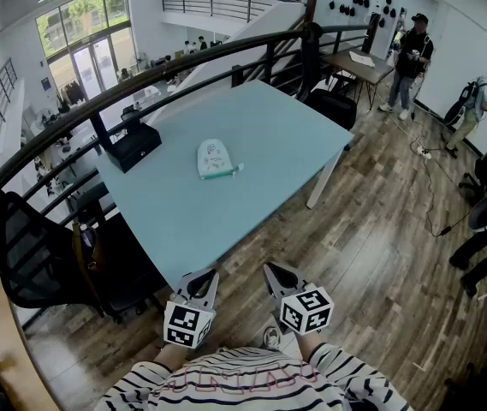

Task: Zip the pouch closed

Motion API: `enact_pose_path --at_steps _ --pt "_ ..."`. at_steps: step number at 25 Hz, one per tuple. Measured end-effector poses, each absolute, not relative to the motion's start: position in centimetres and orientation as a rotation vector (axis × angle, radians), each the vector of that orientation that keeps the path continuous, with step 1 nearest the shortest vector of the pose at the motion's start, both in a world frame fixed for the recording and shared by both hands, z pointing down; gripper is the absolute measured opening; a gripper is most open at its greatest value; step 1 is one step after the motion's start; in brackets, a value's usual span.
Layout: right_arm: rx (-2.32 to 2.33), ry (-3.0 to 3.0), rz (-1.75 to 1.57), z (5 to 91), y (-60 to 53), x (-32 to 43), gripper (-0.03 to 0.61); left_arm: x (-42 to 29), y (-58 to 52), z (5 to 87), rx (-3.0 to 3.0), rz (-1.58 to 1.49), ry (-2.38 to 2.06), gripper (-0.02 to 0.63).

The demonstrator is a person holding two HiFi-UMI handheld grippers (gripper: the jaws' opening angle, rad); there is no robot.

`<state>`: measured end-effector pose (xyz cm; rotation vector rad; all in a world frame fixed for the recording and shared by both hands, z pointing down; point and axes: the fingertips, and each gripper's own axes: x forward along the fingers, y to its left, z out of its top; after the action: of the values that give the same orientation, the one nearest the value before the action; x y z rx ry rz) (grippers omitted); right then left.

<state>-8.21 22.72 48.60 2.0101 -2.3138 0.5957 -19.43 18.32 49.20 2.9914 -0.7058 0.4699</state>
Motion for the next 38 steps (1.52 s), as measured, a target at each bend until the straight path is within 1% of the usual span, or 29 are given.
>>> enact_pose_path --at_steps 15,16,17,18,19,20,21,22,26,30,38 --pt "1.924 -2.354 0.615 49.9 21.3 -3.3 0.036 -14.4 18.3 50.1 2.933 0.473 -0.758 0.028" --pt "1.912 -2.363 0.624 50.1 21.2 -2.9 0.056 -13.9 18.2 50.4 2.921 0.478 -0.768 0.028" --pt "1.898 -2.373 0.631 50.3 21.1 -2.5 0.131 -13.4 18.1 50.6 2.910 0.483 -0.778 0.029" --pt "1.884 -2.381 0.636 50.5 21.0 -2.0 0.169 -12.9 18.1 50.8 2.900 0.486 -0.787 0.031" --pt "1.869 -2.389 0.640 50.6 20.9 -1.4 0.167 -12.3 18.1 51.0 2.890 0.487 -0.797 0.041" --pt "1.856 -2.396 0.646 50.7 20.8 -0.8 0.167 -11.6 18.0 51.2 2.878 0.485 -0.806 0.081" --pt "1.844 -2.402 0.654 50.9 20.8 -0.1 0.167 -10.9 18.0 51.4 2.866 0.484 -0.815 0.135" --pt "1.833 -2.409 0.664 51.0 20.7 0.6 0.167 -10.2 18.0 51.6 2.856 0.483 -0.824 0.149" --pt "1.801 -2.425 0.682 51.8 20.3 3.5 0.167 -7.8 17.9 52.3 2.827 0.474 -0.876 0.149" --pt "1.777 -2.428 0.699 52.5 20.4 5.7 0.167 -7.0 18.4 53.0 2.774 0.481 -0.940 0.149" --pt "1.753 -2.439 0.757 53.5 18.0 7.1 0.167 -6.0 15.9 53.3 2.746 0.486 -0.983 0.149"
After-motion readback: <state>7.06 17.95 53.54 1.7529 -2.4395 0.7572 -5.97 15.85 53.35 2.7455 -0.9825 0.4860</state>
